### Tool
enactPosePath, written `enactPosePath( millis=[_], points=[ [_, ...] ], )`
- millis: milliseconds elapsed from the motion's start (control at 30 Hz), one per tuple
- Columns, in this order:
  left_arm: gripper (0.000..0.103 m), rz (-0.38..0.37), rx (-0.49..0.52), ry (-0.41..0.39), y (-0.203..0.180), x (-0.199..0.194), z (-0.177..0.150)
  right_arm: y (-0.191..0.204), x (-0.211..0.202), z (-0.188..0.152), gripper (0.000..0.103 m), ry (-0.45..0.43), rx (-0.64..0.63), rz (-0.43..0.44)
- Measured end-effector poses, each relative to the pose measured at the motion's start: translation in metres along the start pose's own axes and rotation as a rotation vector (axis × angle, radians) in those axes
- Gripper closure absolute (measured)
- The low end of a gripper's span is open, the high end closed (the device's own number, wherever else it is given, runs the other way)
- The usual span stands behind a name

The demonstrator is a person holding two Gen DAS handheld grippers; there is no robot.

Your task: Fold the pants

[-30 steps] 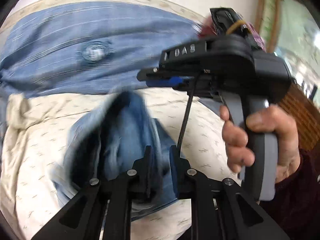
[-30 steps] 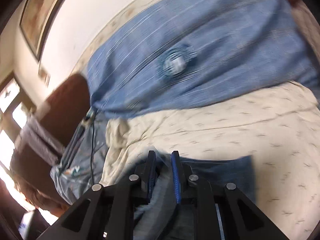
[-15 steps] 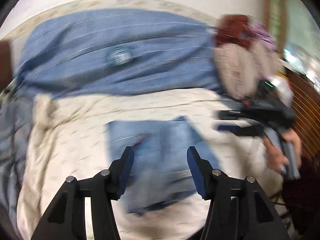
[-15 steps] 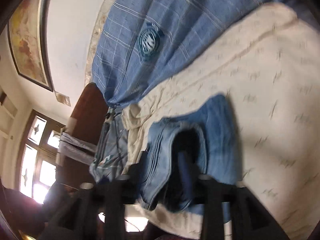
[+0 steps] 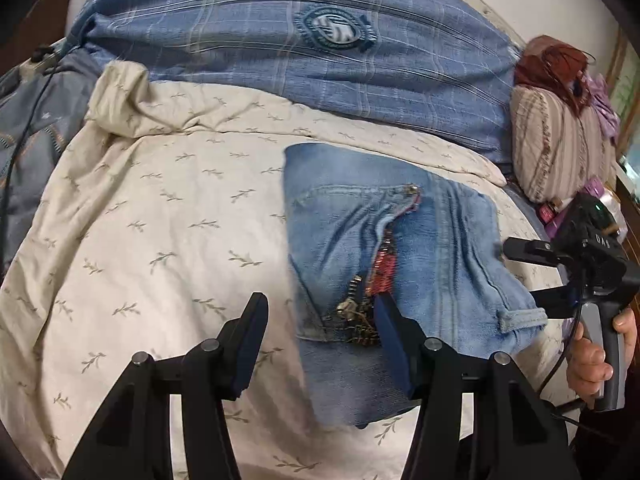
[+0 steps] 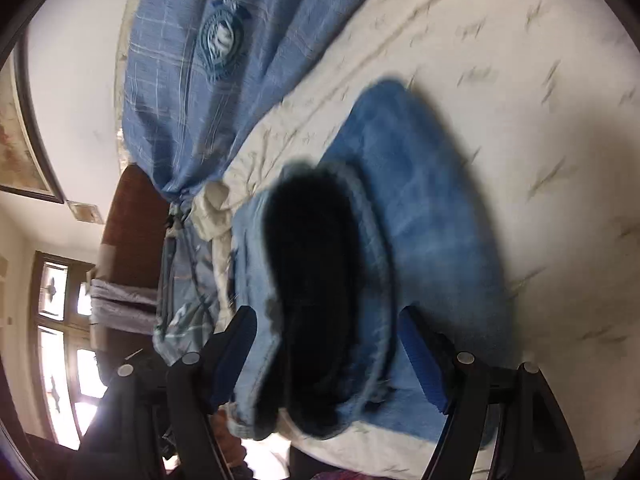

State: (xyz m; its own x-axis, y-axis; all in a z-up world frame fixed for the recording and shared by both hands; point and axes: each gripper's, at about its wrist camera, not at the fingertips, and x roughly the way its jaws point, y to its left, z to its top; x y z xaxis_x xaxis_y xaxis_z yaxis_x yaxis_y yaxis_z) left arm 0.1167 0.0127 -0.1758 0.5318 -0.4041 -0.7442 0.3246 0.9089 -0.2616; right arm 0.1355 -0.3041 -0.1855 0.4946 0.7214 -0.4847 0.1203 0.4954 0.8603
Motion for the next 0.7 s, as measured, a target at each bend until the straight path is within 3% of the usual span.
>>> enactPosePath(
  millis=[67,133,200,333,367,433,567,700],
  points=[
    [0.047,-0.032,0.028,0.026,-0.007,0.004,-0.001,0.010,0.006,-0.001,0.026,0.006,-0.023,-0.001],
    [0.047,-0.019,0.044,0.043,-0.009,0.009,-0.006,0.020,0.011,-0.003,0.026,0.019,-0.038,0.035],
    [0.047,-0.043,0.015,0.046,-0.007,0.014,-0.008,0.029,0.015,-0.006,0.026,0.017,-0.059,0.055],
    [0.047,-0.069,-0.009,0.043,-0.004,0.016,-0.010,0.038,0.038,-0.011,0.027,0.012,-0.154,-0.150],
    [0.047,-0.070,-0.008,0.042,-0.004,0.016,-0.011,0.037,0.043,-0.012,0.030,0.015,-0.160,-0.180],
    [0.047,-0.066,-0.005,0.041,-0.007,0.016,-0.010,0.038,0.045,-0.012,0.063,0.016,-0.153,-0.139],
    [0.048,-0.068,0.009,0.042,-0.014,0.013,-0.006,0.051,0.035,-0.015,0.077,-0.036,-0.205,-0.165],
    [0.049,-0.082,0.043,0.032,-0.035,0.008,0.003,0.071,0.010,-0.011,0.080,-0.110,-0.270,-0.156]
  ],
)
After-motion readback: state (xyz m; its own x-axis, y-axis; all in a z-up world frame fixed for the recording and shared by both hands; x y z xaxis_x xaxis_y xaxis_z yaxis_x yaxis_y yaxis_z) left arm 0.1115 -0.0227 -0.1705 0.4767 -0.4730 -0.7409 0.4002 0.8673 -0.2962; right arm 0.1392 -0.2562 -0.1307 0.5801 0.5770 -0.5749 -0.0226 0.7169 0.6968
